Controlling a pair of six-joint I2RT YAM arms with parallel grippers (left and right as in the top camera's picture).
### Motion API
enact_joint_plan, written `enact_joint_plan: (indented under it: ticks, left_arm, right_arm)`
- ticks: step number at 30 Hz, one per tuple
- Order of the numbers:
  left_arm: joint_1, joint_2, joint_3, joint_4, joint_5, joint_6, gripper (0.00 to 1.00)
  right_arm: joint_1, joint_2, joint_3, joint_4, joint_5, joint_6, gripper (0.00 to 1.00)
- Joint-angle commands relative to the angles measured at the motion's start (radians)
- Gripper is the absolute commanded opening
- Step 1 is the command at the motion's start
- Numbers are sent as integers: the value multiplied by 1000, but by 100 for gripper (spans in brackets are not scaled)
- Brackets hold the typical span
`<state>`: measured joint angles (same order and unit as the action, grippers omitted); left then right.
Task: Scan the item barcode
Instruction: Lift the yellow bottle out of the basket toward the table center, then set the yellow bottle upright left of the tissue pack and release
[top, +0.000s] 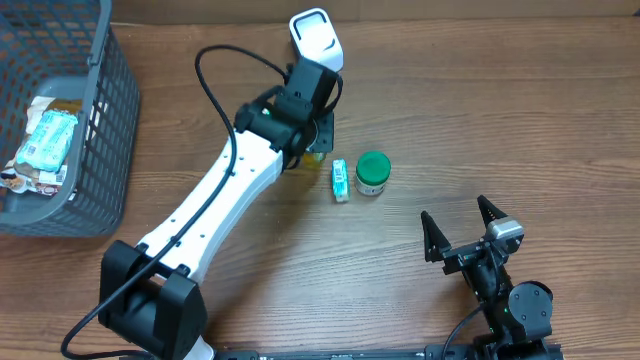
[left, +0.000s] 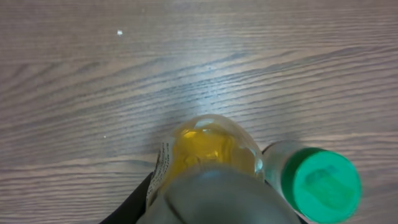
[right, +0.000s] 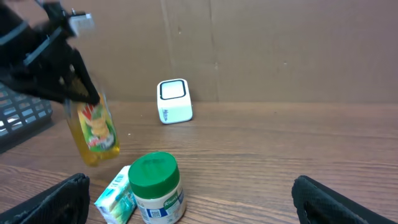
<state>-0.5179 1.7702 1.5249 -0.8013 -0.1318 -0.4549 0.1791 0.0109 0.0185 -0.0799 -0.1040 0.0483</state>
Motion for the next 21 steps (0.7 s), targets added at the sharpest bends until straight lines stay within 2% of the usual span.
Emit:
enact_joint_plan:
  ticks: [1, 6, 21]
  left_arm:
    - [-11, -10, -55, 45, -36, -56, 16]
    - [-12, -10, -87, 103, -54, -55, 17]
    - [-27, 59, -111, 114, -58, -84, 18]
  right_arm:
    - [5, -8, -10, 3, 8, -5, 100]
    - [5, -8, -10, 3, 8, -5, 100]
    - [5, -8, -10, 3, 8, -4, 100]
